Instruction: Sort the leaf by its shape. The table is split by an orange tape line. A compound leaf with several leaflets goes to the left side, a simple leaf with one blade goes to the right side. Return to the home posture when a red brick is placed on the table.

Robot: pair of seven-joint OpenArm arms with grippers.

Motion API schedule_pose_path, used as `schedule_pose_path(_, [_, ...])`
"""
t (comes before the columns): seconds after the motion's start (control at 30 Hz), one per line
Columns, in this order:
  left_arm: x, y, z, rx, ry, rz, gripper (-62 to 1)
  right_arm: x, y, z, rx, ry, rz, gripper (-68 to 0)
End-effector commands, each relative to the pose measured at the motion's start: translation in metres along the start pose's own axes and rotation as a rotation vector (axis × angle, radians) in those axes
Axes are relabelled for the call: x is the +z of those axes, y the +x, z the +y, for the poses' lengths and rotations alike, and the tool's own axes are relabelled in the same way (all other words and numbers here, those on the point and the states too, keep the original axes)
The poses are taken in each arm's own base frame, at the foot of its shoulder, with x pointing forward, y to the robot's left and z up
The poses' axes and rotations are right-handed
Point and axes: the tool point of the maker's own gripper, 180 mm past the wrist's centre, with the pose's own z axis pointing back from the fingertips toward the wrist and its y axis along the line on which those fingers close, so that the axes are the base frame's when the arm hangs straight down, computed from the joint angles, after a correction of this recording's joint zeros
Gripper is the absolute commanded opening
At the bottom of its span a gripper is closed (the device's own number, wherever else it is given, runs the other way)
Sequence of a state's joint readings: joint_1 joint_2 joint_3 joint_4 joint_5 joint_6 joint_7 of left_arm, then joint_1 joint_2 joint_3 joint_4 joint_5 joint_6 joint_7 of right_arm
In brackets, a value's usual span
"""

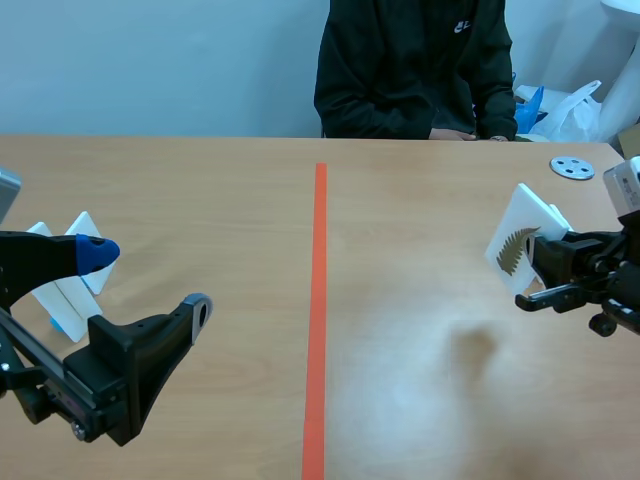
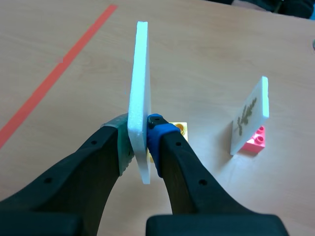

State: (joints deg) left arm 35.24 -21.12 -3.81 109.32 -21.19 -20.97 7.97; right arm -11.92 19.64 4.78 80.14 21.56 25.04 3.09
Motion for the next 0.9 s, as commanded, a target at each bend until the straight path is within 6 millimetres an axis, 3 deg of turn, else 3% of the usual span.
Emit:
schedule_pose_path(0.0, [0.0,0.005,0.001,0.007,0.009,-0.024,1.4,-0.009,0.015,-0.008,-0.002,-0.011,-0.046,-66.0])
schedule_pose_path(0.23, [0.0,0.005,0.001,0.007,0.009,-0.024,1.4,-0.028,0.005,-0.038,-0.048,-0.088,-0.025,-66.0])
schedule_pose_path(0.43, [0.0,0.006,0.001,0.006,0.009,-0.028,1.4,-0.036,-0.016,-0.054,-0.11,-0.162,0.014,-66.0])
schedule_pose_path(0.87, [0.0,0.007,0.002,0.005,0.011,-0.03,1.4,-0.029,-0.041,-0.068,-0.089,-0.25,0.086,-66.0])
